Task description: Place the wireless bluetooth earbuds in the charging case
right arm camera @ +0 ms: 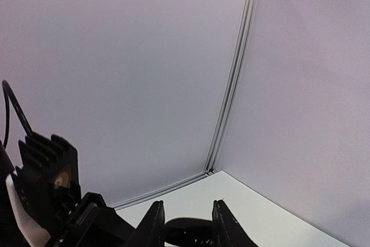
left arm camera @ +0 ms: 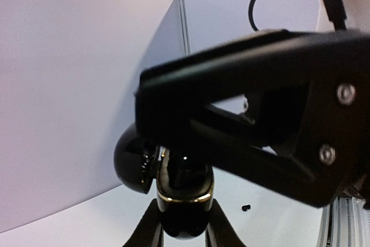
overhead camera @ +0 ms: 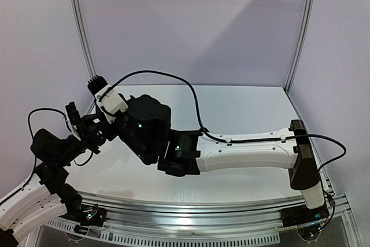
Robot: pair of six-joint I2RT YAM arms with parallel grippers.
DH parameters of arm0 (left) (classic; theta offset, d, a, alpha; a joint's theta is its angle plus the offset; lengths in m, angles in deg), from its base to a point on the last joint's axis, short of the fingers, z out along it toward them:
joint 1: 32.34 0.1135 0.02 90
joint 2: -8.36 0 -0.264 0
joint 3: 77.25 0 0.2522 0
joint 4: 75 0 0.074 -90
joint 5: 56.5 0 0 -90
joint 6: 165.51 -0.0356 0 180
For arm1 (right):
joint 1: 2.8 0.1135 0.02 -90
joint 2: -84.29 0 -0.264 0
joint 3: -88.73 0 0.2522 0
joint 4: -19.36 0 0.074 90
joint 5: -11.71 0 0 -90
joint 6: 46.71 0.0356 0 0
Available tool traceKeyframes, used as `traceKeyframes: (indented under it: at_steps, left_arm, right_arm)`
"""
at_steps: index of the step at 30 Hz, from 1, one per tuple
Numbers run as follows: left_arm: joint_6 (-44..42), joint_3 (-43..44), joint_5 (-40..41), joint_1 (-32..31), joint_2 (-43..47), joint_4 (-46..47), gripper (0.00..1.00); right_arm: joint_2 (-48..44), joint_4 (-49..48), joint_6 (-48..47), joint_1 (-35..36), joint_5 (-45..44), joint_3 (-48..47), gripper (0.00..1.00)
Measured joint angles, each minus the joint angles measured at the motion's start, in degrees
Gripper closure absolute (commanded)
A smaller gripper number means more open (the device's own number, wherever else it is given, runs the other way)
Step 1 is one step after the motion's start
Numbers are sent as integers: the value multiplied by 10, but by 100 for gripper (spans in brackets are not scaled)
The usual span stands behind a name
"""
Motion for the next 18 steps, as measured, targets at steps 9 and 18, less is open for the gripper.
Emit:
traceKeyframes:
  at_steps: [9, 18]
  left_arm:
    - [-59, 14, -19, 0, -24, -17, 100]
    - [-410, 69, -71, 0, -33, -145, 100]
  right_arm:
    - [-21, 20, -1, 12, 26, -27, 64]
    - [-130, 198, 137, 27, -37, -20, 60]
